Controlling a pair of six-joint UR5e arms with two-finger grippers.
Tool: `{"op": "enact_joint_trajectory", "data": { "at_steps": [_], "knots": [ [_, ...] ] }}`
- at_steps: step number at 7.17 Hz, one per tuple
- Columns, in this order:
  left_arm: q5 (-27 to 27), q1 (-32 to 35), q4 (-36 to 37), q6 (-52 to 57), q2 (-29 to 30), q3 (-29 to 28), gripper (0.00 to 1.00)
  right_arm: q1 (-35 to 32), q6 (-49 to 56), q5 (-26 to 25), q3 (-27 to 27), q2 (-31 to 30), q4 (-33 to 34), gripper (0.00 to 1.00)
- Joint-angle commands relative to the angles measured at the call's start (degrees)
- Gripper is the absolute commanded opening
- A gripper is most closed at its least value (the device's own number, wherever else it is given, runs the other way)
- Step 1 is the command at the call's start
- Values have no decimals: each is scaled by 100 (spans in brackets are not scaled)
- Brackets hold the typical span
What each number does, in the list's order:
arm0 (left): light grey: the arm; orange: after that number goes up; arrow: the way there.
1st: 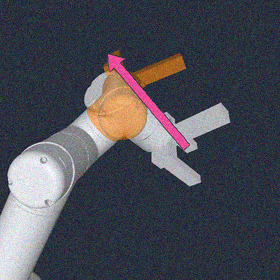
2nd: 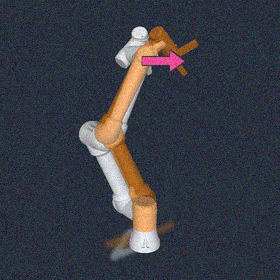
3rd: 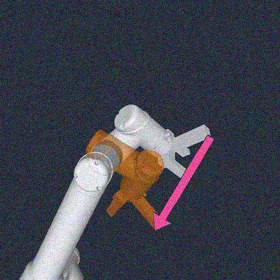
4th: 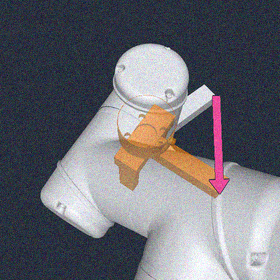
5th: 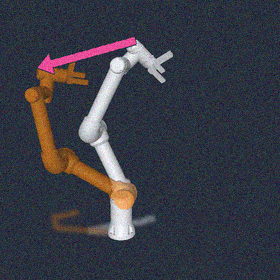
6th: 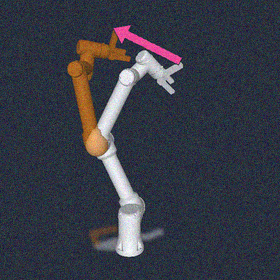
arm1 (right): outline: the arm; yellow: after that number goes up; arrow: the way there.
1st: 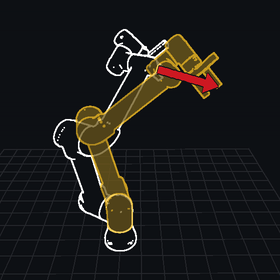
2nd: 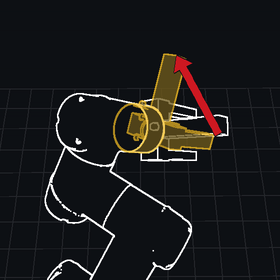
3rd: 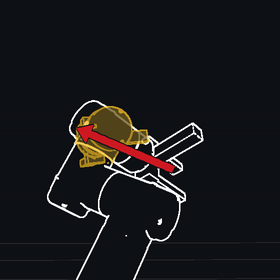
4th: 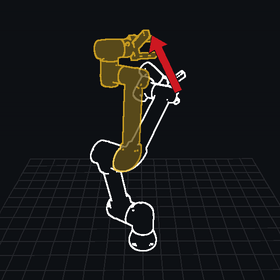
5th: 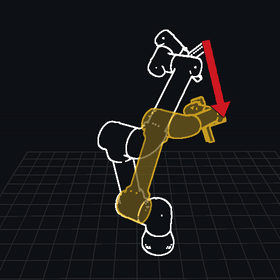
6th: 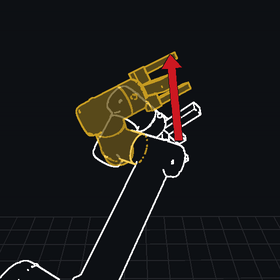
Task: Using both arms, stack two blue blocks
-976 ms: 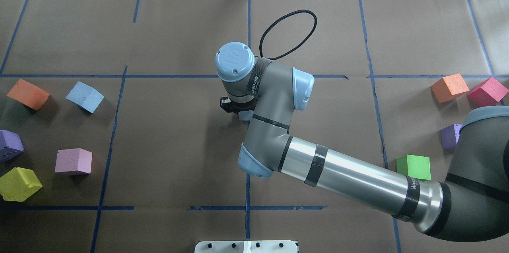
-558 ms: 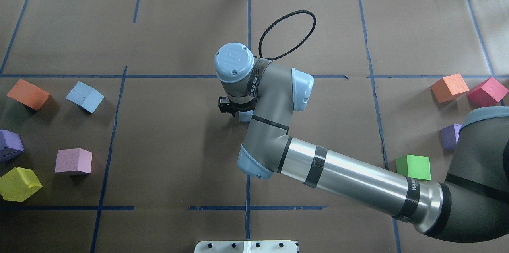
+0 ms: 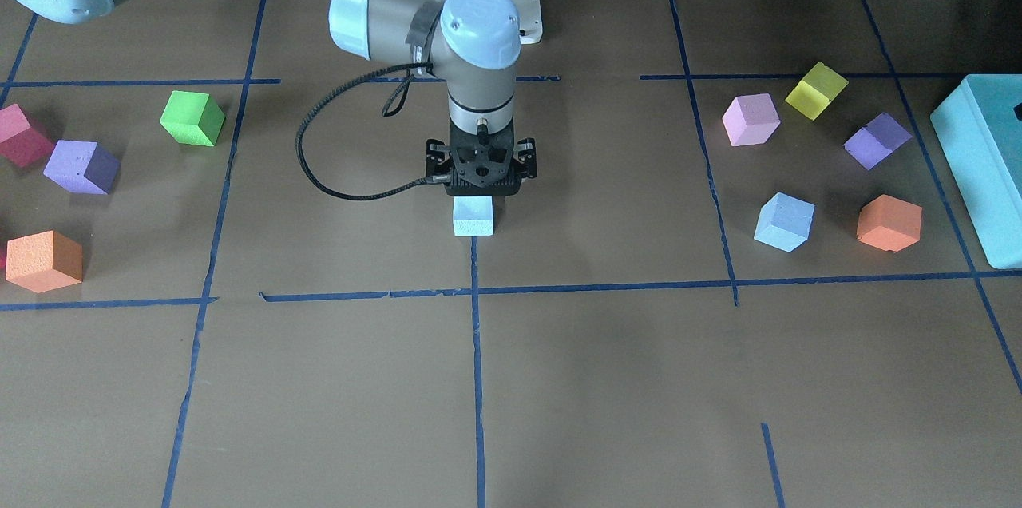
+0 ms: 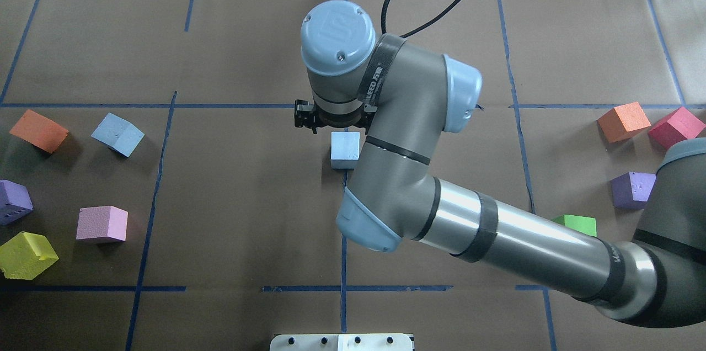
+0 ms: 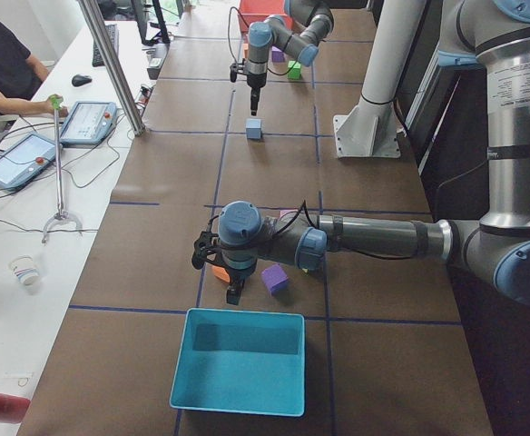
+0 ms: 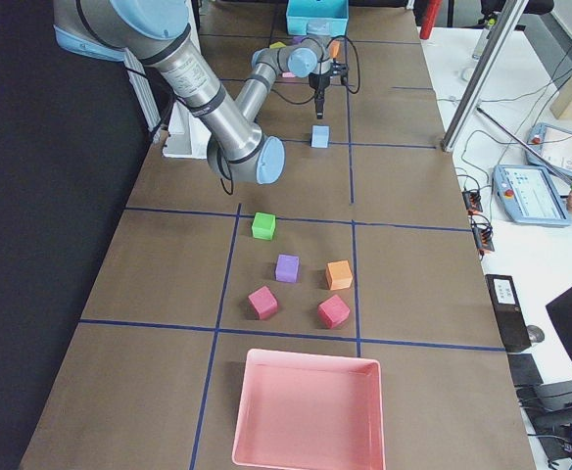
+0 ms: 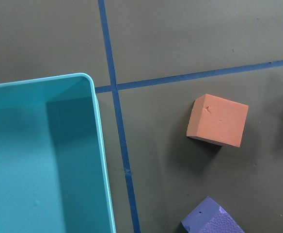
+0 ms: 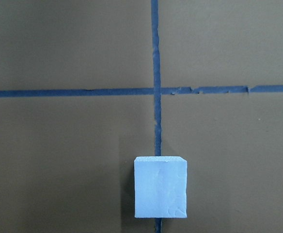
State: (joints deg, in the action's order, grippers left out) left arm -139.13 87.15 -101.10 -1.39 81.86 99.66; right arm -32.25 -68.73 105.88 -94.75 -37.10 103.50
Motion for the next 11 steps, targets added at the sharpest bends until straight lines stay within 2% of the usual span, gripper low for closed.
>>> {"op": "enact_joint_trajectory", "data": {
  "at_steps": [1,2,4,5,6,7,8,10,11],
  "knots": [
    [8,-84,-217,-1430,267,44,100,-586,44,125,-1652,-827,364,100],
    [17,-685,-199,-1886,565,79,100,-1024,297,500,-2122,-1504,364,100],
    [17,-1312,-374,-2406,944,89,100,-2000,1471,1300,-2170,-2236,373,100],
    [69,-1802,-732,-2557,1251,28,100,-2387,2008,1530,-2170,-2588,373,100],
    [79,-1955,-1240,-2524,1367,-86,97,-2809,2666,1776,-2162,-2940,381,100],
    [79,-2122,-1585,-2532,1542,-418,100,-3022,3194,1839,-2162,-3204,373,100],
    [522,-2202,-1875,-2506,1648,-630,100,-3102,3521,1831,-2109,-3294,381,100],
    [885,-2840,-1817,-1919,1859,-825,100,-3103,3691,1804,-2030,-3392,329,100],
    [922,-2992,-1451,-1900,2086,-965,100,-3094,3692,1787,-1969,-3400,311,100]
  ]
}}
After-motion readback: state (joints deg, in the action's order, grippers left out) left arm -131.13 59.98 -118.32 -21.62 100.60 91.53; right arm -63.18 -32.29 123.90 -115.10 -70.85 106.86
